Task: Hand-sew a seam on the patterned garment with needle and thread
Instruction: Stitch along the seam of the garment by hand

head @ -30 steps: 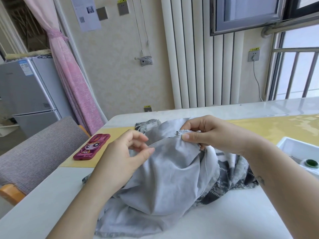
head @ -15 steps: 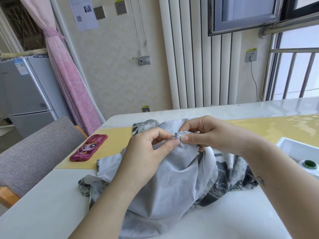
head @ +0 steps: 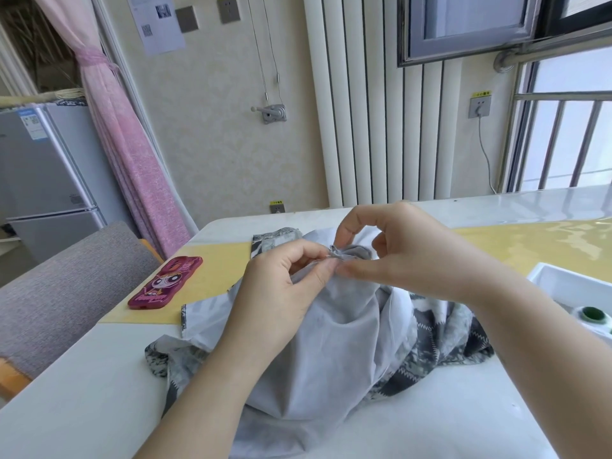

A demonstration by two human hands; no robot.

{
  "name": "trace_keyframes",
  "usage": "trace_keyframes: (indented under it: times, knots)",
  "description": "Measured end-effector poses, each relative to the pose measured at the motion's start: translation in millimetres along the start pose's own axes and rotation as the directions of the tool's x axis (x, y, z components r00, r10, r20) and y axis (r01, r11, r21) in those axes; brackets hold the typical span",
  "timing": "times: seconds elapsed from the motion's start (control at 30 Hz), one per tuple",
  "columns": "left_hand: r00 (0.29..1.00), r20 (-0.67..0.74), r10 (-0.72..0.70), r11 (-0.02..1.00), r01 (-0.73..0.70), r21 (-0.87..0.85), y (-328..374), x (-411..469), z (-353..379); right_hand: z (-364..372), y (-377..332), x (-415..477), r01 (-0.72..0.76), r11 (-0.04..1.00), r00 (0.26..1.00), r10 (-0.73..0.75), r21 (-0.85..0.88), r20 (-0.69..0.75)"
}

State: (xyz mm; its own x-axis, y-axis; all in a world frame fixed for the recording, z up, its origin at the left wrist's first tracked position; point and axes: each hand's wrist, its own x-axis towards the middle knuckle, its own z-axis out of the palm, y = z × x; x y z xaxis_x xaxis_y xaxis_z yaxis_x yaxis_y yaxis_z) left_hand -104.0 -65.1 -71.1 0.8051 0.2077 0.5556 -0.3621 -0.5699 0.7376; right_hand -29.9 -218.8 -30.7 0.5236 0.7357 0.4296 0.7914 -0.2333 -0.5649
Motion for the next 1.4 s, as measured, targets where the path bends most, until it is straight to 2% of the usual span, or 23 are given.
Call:
trace_keyframes:
  times: [0.07,0.17,0.3,0.47,0.8,0.93,1.07,1.17,1.3,1.4]
  knots:
    - [1.0,-0.006,0.007,1.0,-0.007,-0.002,0.5,0.1,-0.2,1.8,2.1,0.4,-0.017,1.0,1.0,0.017,-0.011,-0.014]
    - [1.0,0.025,0.008,1.0,-0.008,0.007,3.2,0.0,-0.6,3.0,7.1,1.7,-0.028,0.997,0.999,0.031,0.066,-0.035]
    - [0.997,0.074,0.002,1.0,-0.003,0.011,4.7,-1.3,-0.5,1.5,10.4,2.0,-0.044,0.983,0.999,0.04,0.177,0.027]
    - [0.997,0.072,-0.027,0.998,0.03,-0.046,4.3,-1.6,0.1,-1.6,12.3,2.1,-0.091,0.973,0.995,0.079,0.211,0.062]
    - [0.998,0.036,-0.061,0.998,0.062,-0.031,-1.8,4.3,-1.8,-1.9,15.7,2.5,-0.126,0.961,0.99,0.105,0.245,0.098]
    - [0.993,0.052,-0.103,0.99,0.108,-0.089,-3.1,5.3,0.4,-0.3,22.4,4.4,-0.157,0.947,0.985,0.132,0.279,0.107]
    - [0.985,0.037,-0.169,0.981,0.172,-0.089,-6.9,6.6,6.6,1.9,29.8,6.4,-0.232,0.932,0.971,0.207,0.277,0.119]
    - [0.979,0.011,-0.205,0.973,0.205,-0.106,-11.2,8.7,7.9,2.9,39.5,7.3,-0.364,0.871,0.932,0.344,0.331,0.12]
    - [0.966,-0.038,-0.255,0.956,0.246,-0.161,-17.0,12.4,7.9,1.9,46.1,0.9,-0.458,0.812,0.88,0.472,0.362,0.054]
    - [0.962,-0.056,-0.266,0.948,0.25,-0.198,-18.6,14.0,7.7,-2.8,34.6,-9.5,-0.395,0.88,0.895,0.433,0.265,-0.105]
